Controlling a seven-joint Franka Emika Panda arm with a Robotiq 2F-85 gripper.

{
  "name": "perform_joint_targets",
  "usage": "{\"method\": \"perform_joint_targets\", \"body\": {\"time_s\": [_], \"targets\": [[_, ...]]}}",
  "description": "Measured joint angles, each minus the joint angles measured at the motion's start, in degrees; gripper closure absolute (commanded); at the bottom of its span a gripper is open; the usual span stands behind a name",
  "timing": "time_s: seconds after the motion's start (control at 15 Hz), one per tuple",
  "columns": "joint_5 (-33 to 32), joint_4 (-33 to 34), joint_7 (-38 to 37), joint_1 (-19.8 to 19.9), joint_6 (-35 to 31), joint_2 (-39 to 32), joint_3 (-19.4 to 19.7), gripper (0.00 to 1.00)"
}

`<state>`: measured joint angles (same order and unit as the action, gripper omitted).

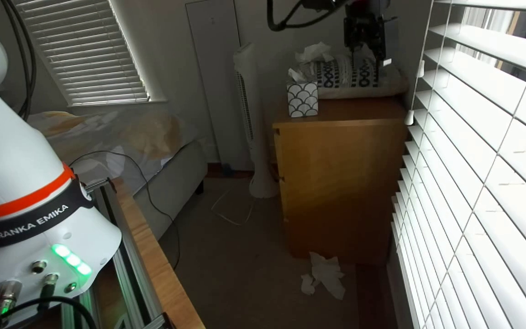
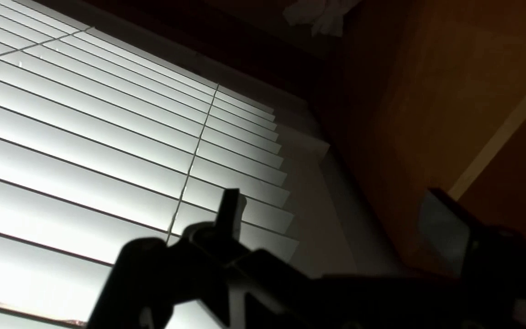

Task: Pull the white rope on the right downwards

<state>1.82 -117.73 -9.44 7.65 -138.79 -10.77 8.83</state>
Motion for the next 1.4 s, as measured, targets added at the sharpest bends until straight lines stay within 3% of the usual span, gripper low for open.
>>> {"method": "perform_joint_targets", "body": {"time_s": [0.33, 0.6, 1.0, 1.4], "targets": [[-10.85, -3.45, -15.03, -1.66, 6.62, 11.10, -0.04, 0.00], [-20.80, -5.36, -23.77, -0.87, 17.10, 21.24, -1.48, 0.00], [-23.62, -5.67, -23.79, 0.65, 29.39, 34.08, -5.56, 0.00], [-20.39, -6.19, -18.90, 0.39, 30.15, 38.63, -6.00, 0.00]]}}
